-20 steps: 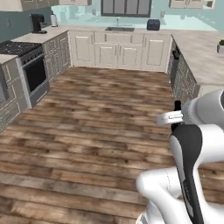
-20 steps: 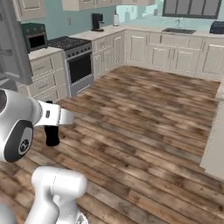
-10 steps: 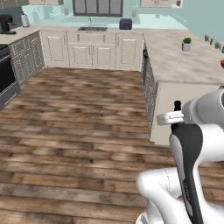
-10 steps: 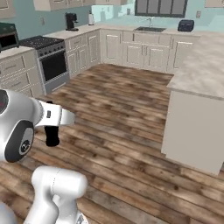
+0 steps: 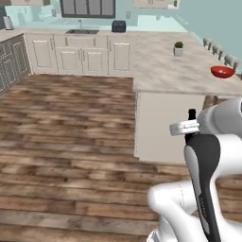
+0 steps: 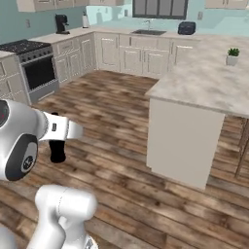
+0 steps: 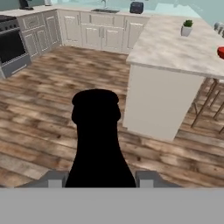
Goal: Open the fridge, grab two sodas, and place both sodas inside the bowl with ice on the dining counter.
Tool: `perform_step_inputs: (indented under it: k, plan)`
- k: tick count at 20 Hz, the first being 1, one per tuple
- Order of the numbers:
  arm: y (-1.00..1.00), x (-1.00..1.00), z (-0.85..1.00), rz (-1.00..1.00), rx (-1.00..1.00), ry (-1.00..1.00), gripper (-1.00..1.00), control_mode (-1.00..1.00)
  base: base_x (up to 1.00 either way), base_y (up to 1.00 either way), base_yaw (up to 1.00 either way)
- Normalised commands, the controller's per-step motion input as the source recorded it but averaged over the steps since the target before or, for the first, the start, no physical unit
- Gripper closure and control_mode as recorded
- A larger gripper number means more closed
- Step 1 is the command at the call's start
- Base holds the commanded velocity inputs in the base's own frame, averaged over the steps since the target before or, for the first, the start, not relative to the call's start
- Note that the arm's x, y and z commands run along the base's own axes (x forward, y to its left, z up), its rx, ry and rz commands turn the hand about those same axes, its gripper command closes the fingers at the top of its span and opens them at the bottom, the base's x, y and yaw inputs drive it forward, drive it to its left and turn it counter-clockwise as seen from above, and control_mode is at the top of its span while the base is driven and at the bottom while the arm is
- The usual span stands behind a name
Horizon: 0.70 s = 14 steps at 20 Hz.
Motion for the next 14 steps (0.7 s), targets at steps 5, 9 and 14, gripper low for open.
perform_step_inputs:
  k: [5, 9, 14]
  plan:
    - [0.0, 0.0, 0.0, 0.0, 0.0, 0.0, 1.0, 1.0, 0.63, -1.0, 0.0]
    - [0.0, 0.0, 0.0, 0.0, 0.0, 0.0, 1.0, 1.0, 0.68, -1.0, 0.0]
    - [0.0, 0.0, 0.0, 0.0, 0.0, 0.0, 1.0, 1.0, 0.43, -1.0, 0.07]
